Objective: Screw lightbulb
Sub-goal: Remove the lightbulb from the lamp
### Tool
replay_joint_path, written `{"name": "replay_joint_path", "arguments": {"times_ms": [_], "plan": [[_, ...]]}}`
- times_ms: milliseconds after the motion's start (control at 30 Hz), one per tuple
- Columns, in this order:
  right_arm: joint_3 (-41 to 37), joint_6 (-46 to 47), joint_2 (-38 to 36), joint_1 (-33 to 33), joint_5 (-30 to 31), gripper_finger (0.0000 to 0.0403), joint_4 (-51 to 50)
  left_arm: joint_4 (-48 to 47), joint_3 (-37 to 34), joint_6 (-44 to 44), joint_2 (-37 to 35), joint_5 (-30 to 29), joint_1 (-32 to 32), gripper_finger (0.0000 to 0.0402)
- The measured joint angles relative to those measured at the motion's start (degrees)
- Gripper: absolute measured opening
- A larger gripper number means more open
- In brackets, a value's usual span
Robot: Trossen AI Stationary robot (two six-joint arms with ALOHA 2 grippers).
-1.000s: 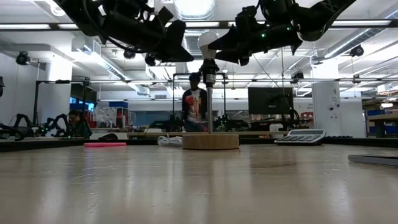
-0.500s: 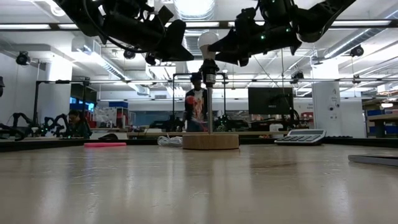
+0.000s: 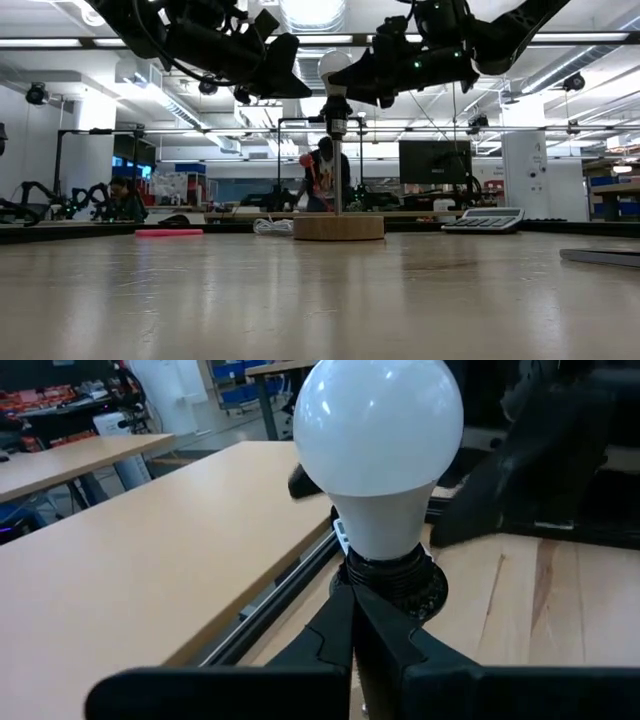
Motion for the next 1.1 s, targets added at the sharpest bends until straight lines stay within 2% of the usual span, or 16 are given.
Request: {"name": "replay_joint_path", "arguments": {"times_ms": [233,867,1100], "plan": [[0.0,0.4,-0.1,0.0,0.0,0.0333,1.6,0.0,0.0,0.0,0.0,0.0,0.0,0.0000],[0.0,0.7,-0.1,0.0,-0.5,0.0238,1.9,0.0,0.0,-1.3,0.0,0.0,0.0,0.0000],[0.0,0.9,-0.1,0.0,-0.5,0.0237,1.9,-0.1,0.0,-1.3,0.0,0.0,0.0,0.0000]]}}
